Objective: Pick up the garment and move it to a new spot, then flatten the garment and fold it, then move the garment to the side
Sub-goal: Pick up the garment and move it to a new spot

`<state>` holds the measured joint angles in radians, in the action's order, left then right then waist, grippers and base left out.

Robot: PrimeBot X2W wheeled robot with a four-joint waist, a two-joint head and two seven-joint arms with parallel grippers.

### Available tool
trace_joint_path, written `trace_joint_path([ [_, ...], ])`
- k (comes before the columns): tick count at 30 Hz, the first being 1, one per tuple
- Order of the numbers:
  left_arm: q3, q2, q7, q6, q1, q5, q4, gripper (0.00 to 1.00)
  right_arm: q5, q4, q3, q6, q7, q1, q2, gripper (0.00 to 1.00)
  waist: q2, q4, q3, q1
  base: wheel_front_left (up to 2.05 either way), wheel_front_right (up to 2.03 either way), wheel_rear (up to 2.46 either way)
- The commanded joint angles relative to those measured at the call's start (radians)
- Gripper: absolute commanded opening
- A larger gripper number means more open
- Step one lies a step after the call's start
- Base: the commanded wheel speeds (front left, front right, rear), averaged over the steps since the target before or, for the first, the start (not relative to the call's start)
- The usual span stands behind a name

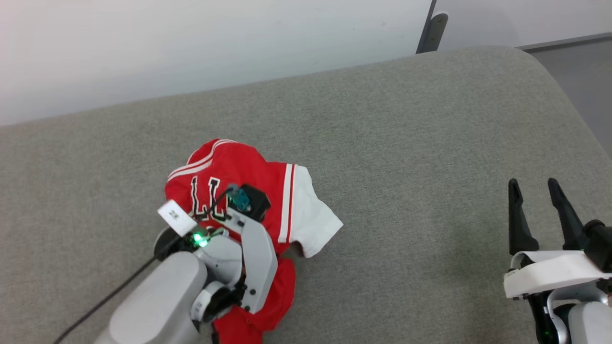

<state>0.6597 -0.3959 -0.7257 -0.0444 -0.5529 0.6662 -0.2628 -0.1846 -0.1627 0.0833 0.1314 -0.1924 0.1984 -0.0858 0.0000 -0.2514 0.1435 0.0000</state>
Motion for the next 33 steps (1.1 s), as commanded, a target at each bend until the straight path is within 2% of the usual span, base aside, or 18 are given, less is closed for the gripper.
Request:
trace_joint_path([
  [1,0.008,0.013,0.010,-0.009,0.015,0.000,-0.034,0.00,-0.005,-0.008,-0.010,-0.001,-0.004,0.009,-0.002,1.00,0.0000,-0.003,0.000,0.0000,0.00,0.00,0.00],
  [5,0.026,0.040,0.033,-0.017,0.010,-0.007,-0.136,0.00,-0.010,-0.023,-0.034,-0.001,-0.007,0.025,-0.007,1.00,0.0000,-0.005,-0.002,0.0000,0.00,0.00,0.00],
  [6,0.032,0.048,0.038,-0.019,0.005,-0.008,-0.160,0.14,-0.011,-0.027,-0.040,-0.001,-0.007,0.029,-0.010,1.00,0.0000,-0.004,-0.003,0.0000,0.00,0.00,0.00],
  [7,0.035,0.057,0.042,-0.023,0.003,-0.003,-0.181,0.42,-0.012,-0.031,-0.045,-0.001,-0.008,0.033,-0.012,1.00,0.0000,-0.003,-0.004,0.0000,0.00,0.00,0.00],
  [8,0.037,0.064,0.044,-0.026,0.000,0.000,-0.200,0.78,-0.013,-0.033,-0.049,-0.001,-0.009,0.036,-0.014,1.00,0.0000,-0.001,-0.006,0.0000,0.00,0.00,0.00],
  [9,0.039,0.069,0.048,-0.030,-0.007,0.003,-0.212,1.00,-0.013,-0.037,-0.053,-0.001,-0.010,0.039,-0.017,1.00,0.0000,0.001,-0.008,0.0000,0.00,0.00,0.00],
  [15,0.031,0.077,0.071,-0.055,-0.054,0.026,-0.233,1.00,-0.016,-0.048,-0.060,-0.001,-0.009,0.041,-0.036,1.00,0.0000,0.033,-0.033,0.0000,0.00,0.00,0.00],
  [19,0.026,0.054,0.066,-0.070,-0.076,0.048,-0.200,1.00,-0.013,-0.048,-0.054,-0.001,-0.006,0.026,-0.049,1.00,0.0000,0.066,-0.057,0.0000,0.00,0.00,0.00],
  [27,-0.035,-0.028,0.103,-0.058,-0.079,0.069,-0.102,1.00,-0.010,-0.030,-0.035,-0.001,-0.001,-0.003,-0.060,1.00,0.0000,0.136,-0.090,0.0000,0.00,0.00,0.00],
  [33,-0.124,-0.102,0.257,-0.032,-0.032,0.060,-0.040,1.00,-0.007,-0.024,-0.024,-0.001,0.000,-0.020,-0.069,1.00,0.0000,0.190,-0.117,0.0000,0.00,0.00,0.00],
])
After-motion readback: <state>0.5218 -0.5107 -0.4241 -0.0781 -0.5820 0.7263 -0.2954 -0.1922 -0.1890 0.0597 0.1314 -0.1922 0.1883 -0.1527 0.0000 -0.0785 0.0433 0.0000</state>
